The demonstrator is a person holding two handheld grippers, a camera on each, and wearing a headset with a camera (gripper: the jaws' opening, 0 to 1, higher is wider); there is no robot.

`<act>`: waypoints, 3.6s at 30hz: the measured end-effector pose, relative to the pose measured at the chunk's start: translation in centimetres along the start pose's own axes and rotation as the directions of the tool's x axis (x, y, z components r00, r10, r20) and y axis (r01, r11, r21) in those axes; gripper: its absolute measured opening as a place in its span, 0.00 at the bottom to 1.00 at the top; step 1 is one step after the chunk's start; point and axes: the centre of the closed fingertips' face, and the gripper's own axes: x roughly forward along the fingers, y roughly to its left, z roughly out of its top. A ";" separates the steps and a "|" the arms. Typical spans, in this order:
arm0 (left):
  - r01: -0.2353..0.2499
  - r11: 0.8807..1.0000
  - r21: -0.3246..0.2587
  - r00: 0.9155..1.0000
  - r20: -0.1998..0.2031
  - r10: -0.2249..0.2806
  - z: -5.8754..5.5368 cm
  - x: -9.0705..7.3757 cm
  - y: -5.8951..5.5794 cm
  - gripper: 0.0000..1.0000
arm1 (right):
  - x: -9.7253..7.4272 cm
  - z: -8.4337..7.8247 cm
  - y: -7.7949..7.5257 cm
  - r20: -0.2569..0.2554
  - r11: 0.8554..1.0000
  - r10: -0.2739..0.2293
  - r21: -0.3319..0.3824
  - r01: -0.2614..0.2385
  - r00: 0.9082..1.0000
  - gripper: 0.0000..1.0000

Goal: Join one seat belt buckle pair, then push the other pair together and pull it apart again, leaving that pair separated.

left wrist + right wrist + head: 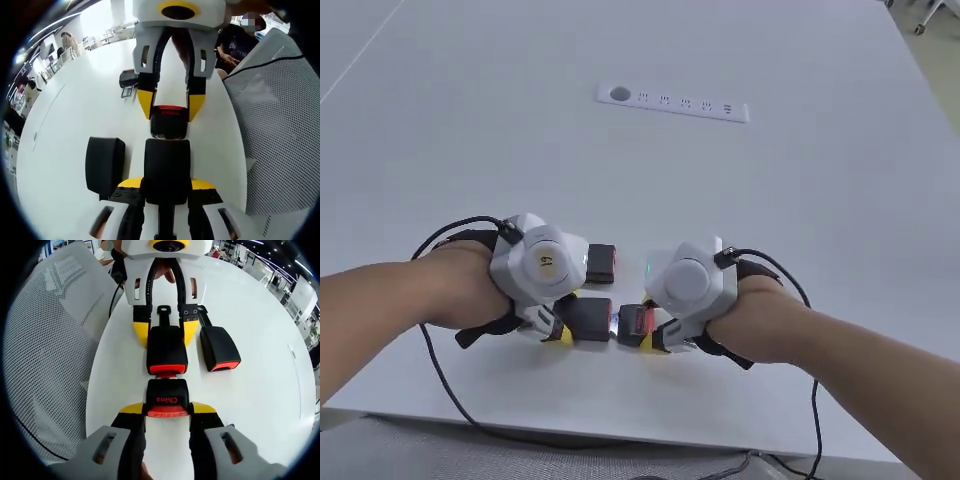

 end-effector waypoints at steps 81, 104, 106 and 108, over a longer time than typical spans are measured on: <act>-0.040 0.999 -0.010 0.998 0.056 0.040 1.6 -1.1 8.2 0.36 | -5.5 -9.4 -8.7 -0.084 0.996 -0.094 -0.016 0.093 0.992 0.35; -0.007 0.999 0.054 1.000 0.015 0.006 1.0 -0.3 7.8 0.34 | -4.9 -9.4 -9.0 -0.090 0.995 -0.102 -0.015 0.101 0.991 0.32; -0.009 0.999 0.053 1.000 0.010 0.008 1.0 -0.3 7.8 0.34 | -4.9 -9.4 -9.0 -0.090 0.995 -0.103 -0.006 0.102 0.991 0.32; -0.011 0.999 0.053 1.000 0.007 0.011 1.0 -0.3 7.7 0.33 | -4.9 -9.5 -9.0 -0.093 0.995 -0.104 -0.004 0.104 0.990 0.32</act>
